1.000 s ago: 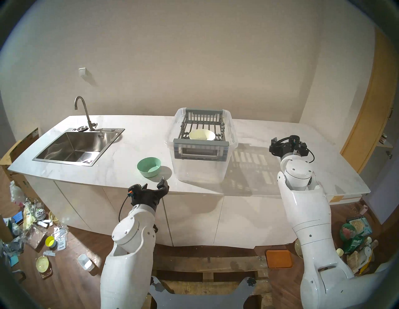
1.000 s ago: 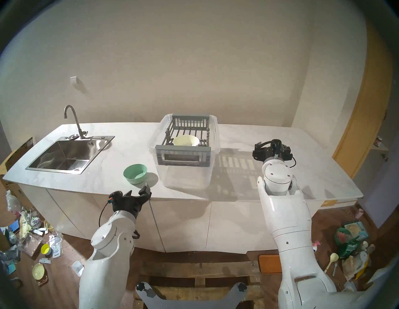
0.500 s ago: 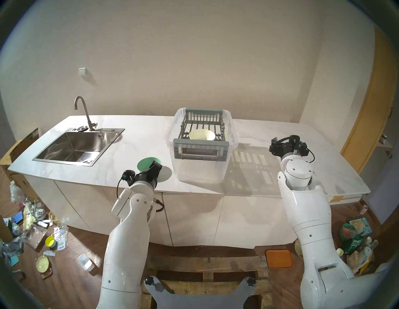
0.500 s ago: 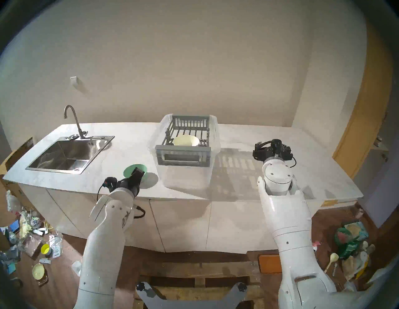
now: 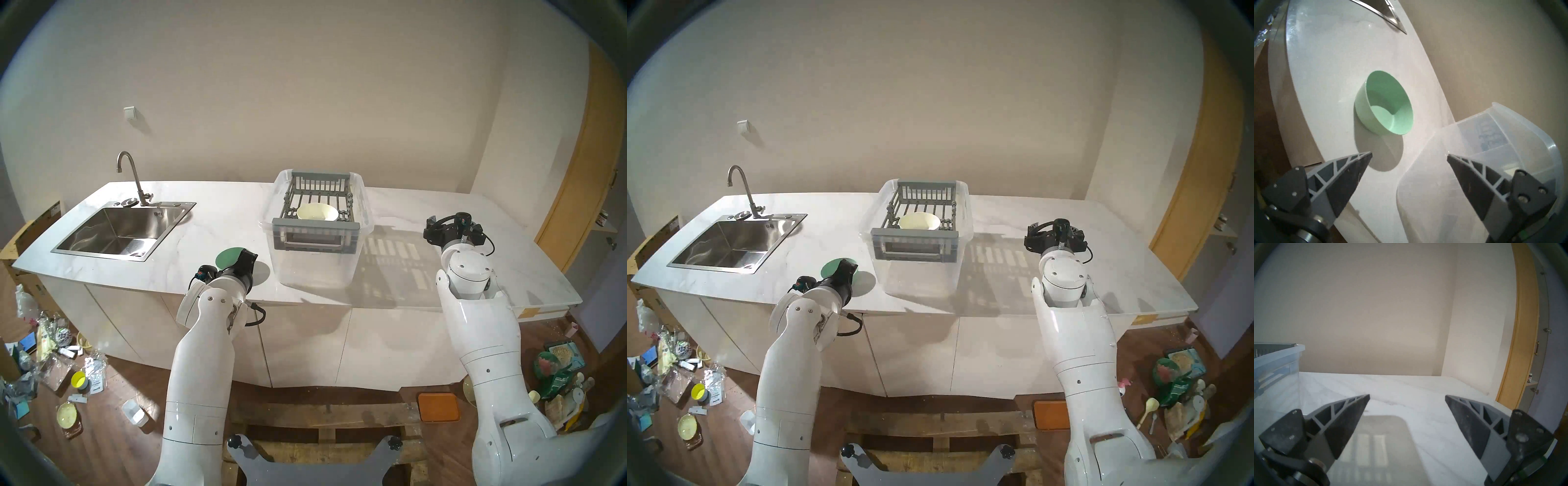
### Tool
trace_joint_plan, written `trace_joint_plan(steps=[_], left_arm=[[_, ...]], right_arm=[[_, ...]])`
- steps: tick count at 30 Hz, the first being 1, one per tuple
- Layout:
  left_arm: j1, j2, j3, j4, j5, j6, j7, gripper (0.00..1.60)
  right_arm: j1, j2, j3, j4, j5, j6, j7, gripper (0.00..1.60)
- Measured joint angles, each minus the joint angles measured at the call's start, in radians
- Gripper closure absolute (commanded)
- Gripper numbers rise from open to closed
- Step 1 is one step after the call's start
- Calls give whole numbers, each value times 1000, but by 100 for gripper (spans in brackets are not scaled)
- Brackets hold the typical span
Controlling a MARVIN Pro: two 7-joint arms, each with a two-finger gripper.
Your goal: Place the plate or bowl neatly into the plate slot of the drying rack
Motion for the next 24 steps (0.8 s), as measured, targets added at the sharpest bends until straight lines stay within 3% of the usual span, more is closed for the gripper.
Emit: trace_joint_plan(steps=[13,24], left_arm=[[-53,-9,-27,-2,-6,-26,54,0],[-114,-13,-85,111,-51,-32,59,0]], right_arm=[[0,0,0,0,0,0,0,0],[0,0,0,0,-1,-1,0,0]])
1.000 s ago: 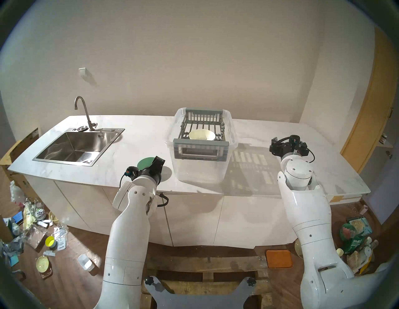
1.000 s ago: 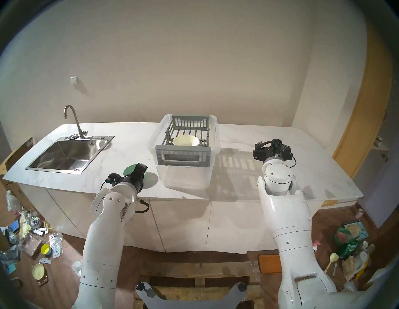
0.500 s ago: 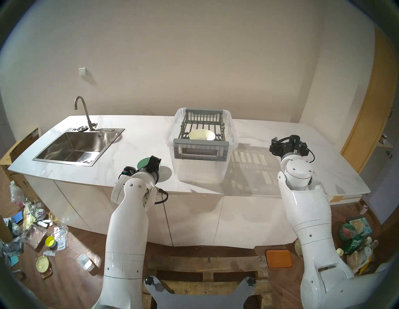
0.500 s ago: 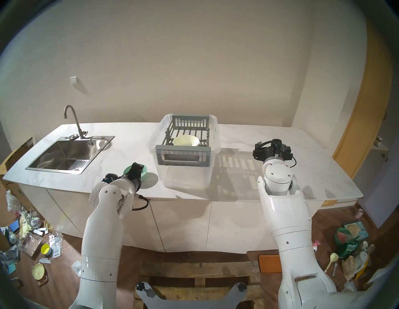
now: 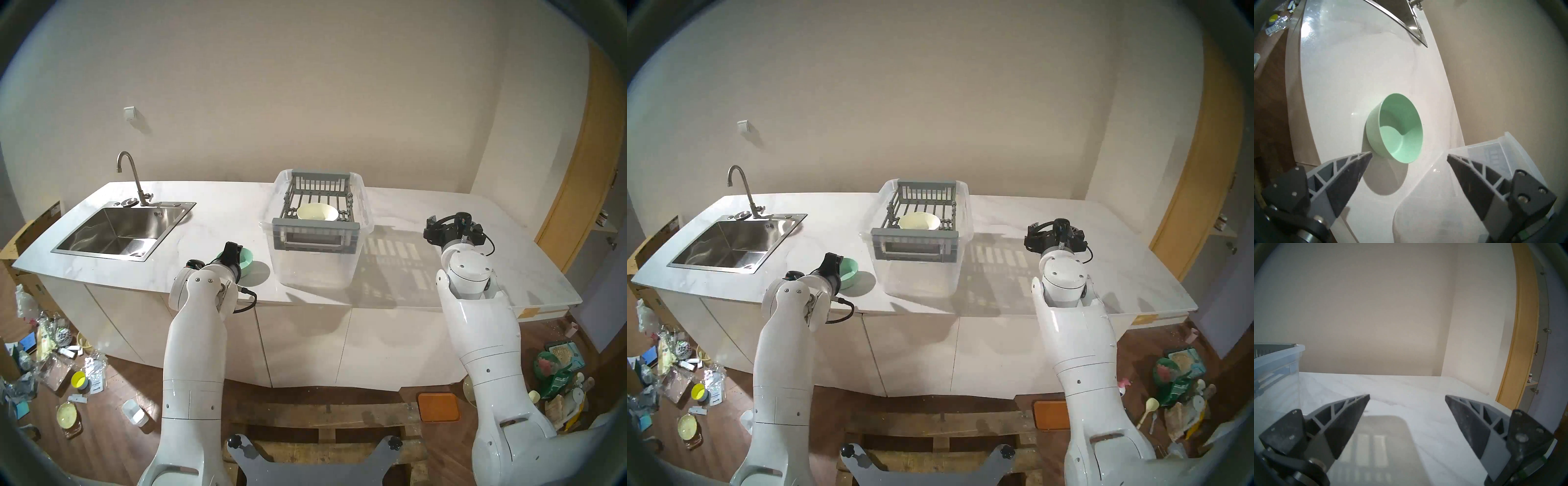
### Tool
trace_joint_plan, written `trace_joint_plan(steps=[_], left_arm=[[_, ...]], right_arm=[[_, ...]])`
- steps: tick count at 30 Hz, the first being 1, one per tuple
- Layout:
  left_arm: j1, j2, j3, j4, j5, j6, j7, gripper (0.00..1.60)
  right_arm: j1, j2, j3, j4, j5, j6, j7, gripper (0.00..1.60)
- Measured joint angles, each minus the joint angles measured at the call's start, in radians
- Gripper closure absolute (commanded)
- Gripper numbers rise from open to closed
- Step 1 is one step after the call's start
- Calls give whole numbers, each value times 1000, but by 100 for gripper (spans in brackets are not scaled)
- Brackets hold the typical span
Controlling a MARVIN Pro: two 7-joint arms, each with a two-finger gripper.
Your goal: Place the plate or bowl neatly into the plate slot of the drying rack
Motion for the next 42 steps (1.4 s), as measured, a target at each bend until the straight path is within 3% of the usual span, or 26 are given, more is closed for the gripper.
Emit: trace_joint_plan(steps=[8,42], left_arm=[[-38,-1,-14,83,-11,-12,-1,0],[-145,29,-43,270,-50,-29,-29,0]], right_arm=[[0,0,0,0,0,0,0,0],[0,0,0,0,0,-1,0,0]])
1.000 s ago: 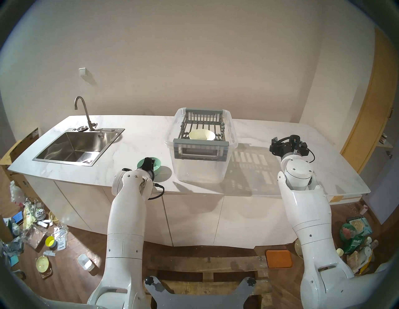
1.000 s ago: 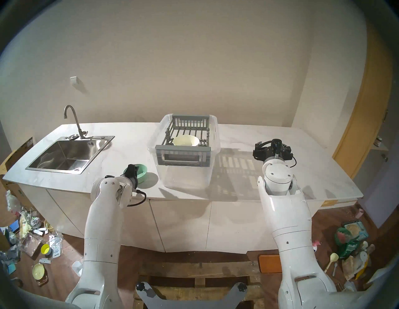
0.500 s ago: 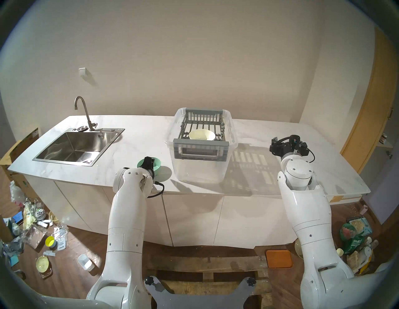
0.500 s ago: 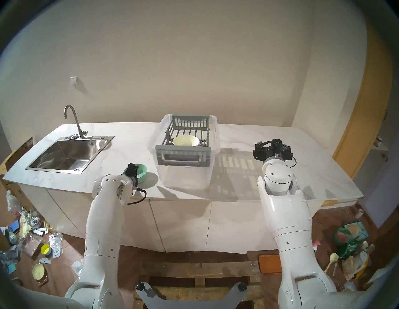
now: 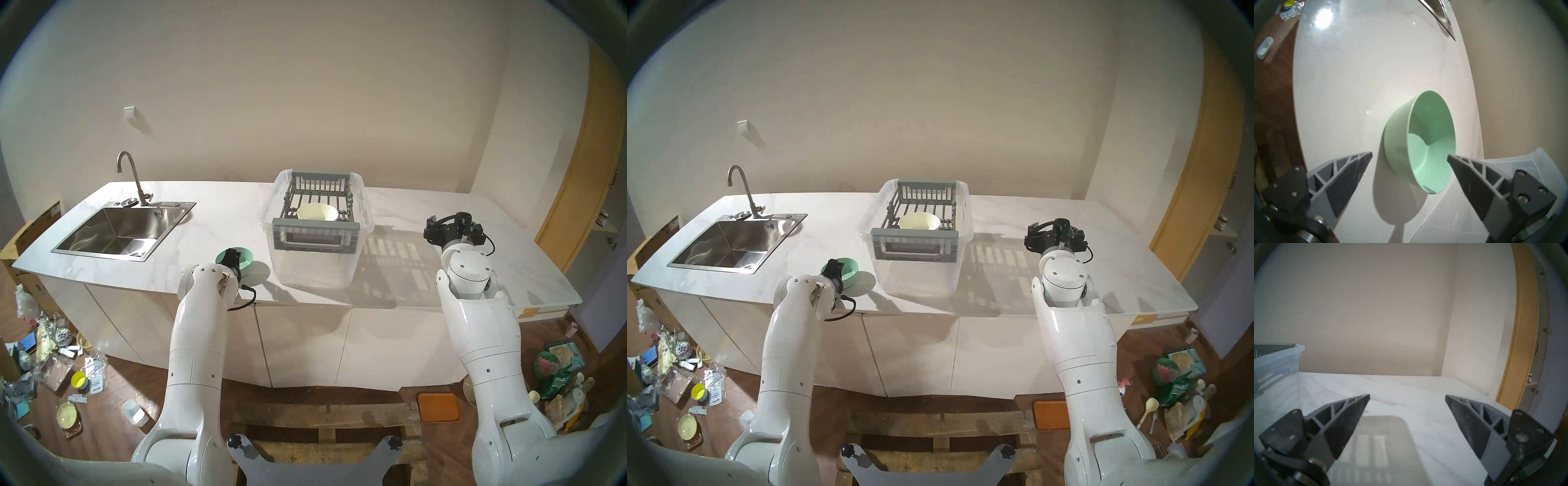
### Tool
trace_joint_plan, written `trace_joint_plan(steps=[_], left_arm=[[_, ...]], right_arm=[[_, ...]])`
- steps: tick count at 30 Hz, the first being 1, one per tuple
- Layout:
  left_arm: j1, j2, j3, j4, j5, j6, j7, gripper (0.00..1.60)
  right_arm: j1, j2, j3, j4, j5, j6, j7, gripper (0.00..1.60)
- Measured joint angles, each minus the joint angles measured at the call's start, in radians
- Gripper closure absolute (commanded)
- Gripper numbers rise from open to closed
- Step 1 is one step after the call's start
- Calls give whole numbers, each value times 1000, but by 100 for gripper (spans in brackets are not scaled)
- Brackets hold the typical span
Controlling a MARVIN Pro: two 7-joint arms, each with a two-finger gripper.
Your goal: Place the plate or bowl neatly into the plate slot of the drying rack
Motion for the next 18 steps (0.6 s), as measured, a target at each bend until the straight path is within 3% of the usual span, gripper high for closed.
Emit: trace_joint_plan(steps=[18], left_arm=[[-84,22,16,116,-37,22,-22,0]], right_arm=[[0,0,0,0,0,0,0,0]])
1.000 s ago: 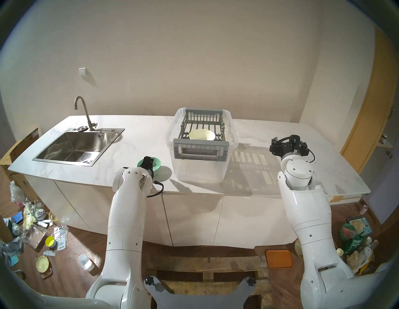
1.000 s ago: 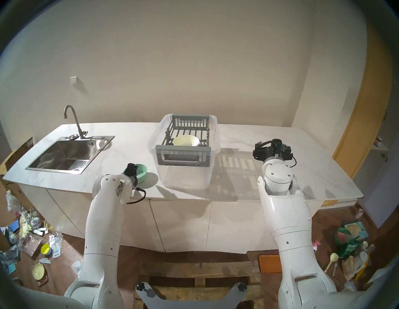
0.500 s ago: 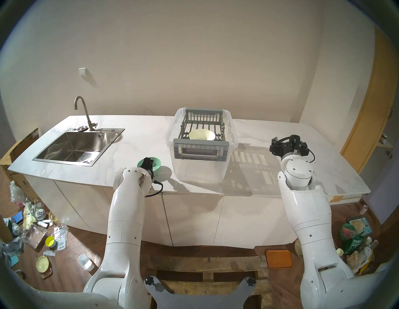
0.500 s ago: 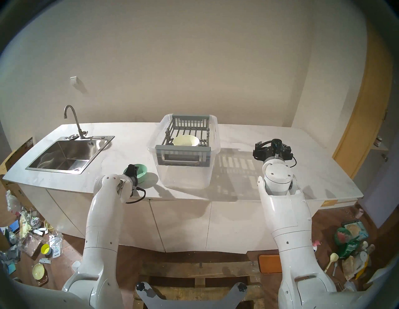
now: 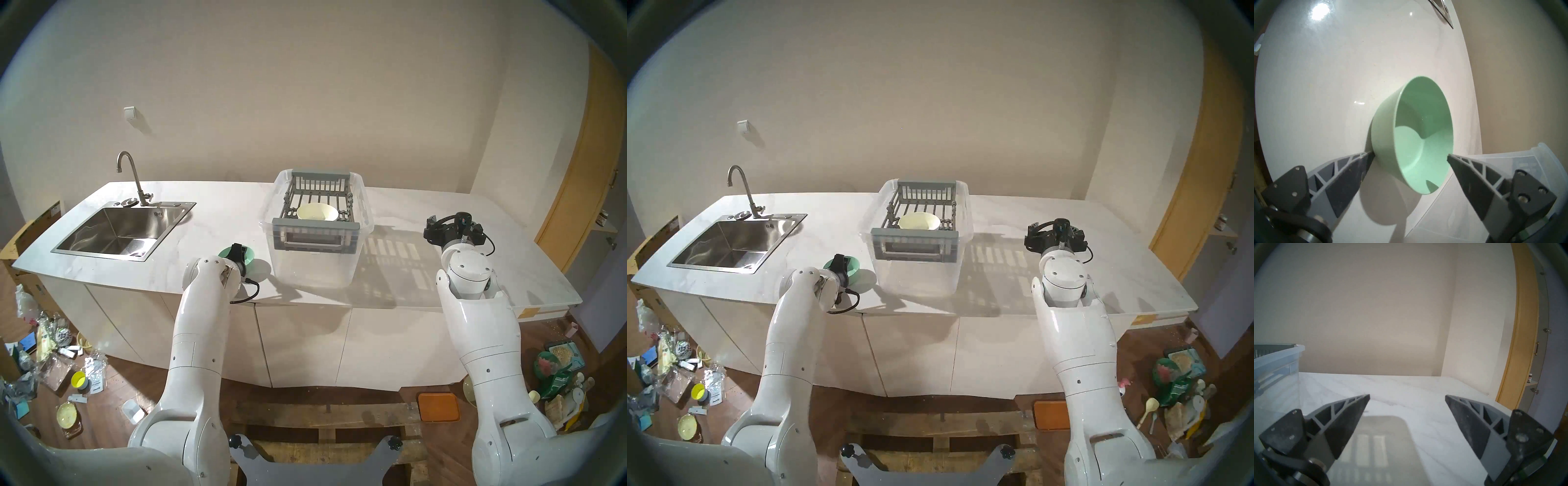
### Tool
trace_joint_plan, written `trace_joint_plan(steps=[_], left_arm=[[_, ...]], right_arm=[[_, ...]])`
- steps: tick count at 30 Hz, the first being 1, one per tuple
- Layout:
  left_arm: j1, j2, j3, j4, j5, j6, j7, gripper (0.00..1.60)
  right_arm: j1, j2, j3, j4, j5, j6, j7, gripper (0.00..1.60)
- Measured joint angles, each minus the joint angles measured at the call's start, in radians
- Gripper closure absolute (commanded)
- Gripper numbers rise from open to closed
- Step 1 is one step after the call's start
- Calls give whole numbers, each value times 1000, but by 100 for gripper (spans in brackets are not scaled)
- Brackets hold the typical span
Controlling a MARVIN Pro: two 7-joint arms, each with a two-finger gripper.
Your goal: Place the plate or bowl neatly into the plate slot of the drying rack
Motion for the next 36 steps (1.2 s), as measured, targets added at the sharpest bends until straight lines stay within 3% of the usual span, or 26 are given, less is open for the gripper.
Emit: trace_joint_plan(steps=[1,11,18,26,36], left_arm=[[-1,0,0,2,-1,1,0,160],[1,-10,-22,7,-19,-9,31,160],[15,-6,-10,-19,18,-44,39,160],[59,9,29,-165,142,-111,31,160],[106,17,43,-359,183,-140,44,160]], right_arm=[[0,0,0,0,0,0,0,0],[0,0,0,0,0,0,0,0],[0,0,0,0,0,0,0,0],[0,0,0,0,0,0,0,0],[0,0,0,0,0,-1,0,0]])
